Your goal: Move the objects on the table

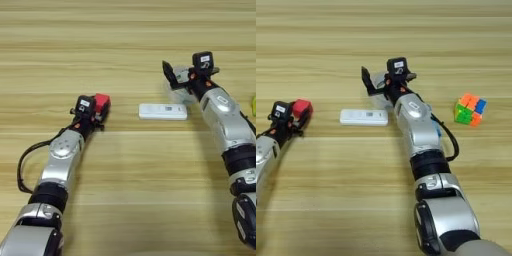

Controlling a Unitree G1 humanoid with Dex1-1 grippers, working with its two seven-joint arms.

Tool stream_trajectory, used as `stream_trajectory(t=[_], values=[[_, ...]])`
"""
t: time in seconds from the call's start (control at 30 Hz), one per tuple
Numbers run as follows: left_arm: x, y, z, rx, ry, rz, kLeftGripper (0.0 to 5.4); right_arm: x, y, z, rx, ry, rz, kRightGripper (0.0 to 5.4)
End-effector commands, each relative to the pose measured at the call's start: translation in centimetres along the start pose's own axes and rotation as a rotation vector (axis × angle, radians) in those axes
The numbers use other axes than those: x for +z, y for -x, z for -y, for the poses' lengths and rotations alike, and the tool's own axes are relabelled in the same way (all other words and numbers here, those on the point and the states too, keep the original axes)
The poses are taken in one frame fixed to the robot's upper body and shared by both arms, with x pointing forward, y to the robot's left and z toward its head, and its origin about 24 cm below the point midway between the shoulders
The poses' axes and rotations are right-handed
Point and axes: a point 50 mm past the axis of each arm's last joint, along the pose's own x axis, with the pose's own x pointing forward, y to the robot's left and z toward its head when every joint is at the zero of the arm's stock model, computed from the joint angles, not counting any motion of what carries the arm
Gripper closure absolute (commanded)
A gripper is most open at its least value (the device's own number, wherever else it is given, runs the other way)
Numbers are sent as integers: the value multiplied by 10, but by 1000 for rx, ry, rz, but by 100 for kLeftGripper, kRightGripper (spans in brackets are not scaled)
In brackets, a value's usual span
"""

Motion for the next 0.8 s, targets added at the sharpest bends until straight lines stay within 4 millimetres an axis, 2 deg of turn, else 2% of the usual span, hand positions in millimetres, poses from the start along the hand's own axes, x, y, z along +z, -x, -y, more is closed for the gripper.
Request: stream_trajectory(t=[0.03,0.3,0.4,0.8], values=[[-8,2,14,-51,6,-37,313,2,0,0,0,-3,9,0],[-14,4,20,-77,8,-68,313,4,2,1,-3,1,15,0],[-14,4,23,-89,-3,-67,274,5,2,1,-5,3,17,0],[-11,3,23,-81,-3,-47,173,12,5,12,-39,21,43,0]])
